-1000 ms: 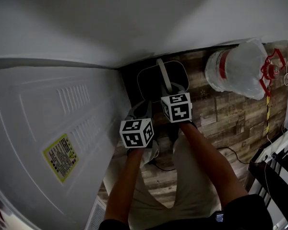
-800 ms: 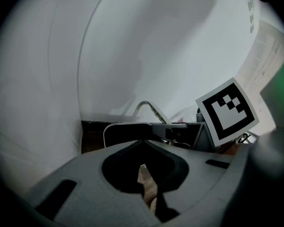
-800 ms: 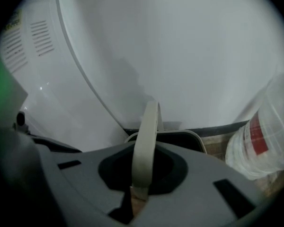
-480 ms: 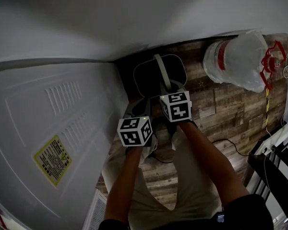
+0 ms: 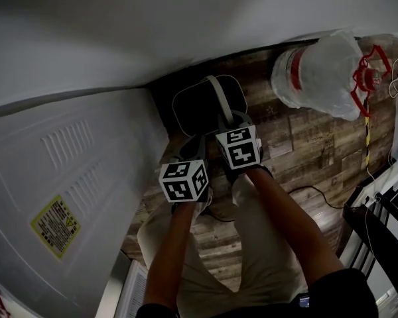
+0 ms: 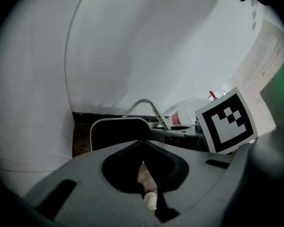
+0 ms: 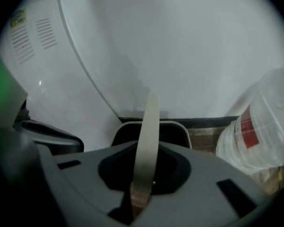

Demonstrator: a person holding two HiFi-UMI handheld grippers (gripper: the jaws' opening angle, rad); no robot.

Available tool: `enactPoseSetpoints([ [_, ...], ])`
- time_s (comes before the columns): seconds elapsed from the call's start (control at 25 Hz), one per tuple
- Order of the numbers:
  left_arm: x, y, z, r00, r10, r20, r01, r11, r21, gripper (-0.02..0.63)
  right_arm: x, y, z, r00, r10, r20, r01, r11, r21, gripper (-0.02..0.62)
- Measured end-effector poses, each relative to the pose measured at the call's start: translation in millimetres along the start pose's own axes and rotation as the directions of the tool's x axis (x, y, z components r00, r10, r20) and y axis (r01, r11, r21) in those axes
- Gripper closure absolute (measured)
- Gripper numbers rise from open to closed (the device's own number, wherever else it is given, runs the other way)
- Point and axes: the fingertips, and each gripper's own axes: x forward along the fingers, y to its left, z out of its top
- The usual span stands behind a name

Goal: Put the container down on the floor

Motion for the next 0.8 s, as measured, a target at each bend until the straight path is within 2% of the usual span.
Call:
enactPoseSetpoints([
  [0.28,21.5,-24.4,-2.8,0.999,-0.024,-0.027,0.025,0.999,0.033,0.592,-5.8,-32.5,-22.6,0.999,-0.021,-0.033,0.023,0.997,0.069,0.562],
  [0.6,45.8,-50.4,-12.6,0.995,-0.055,-0.082,0.061,0.996,0.07,0.592,-9.2,-46.8,-28.1,0.999,0.007,-0.039,-0.002,0.993,0.122,0.554],
  [0.8,59.0,-58.2,-15.1,0.992,-0.075,-0.102,0.081,0.995,0.064,0.592,-8.1,-64.1,-33.6,0.999,-0.006,-0.038,0.012,0.988,0.151,0.54],
])
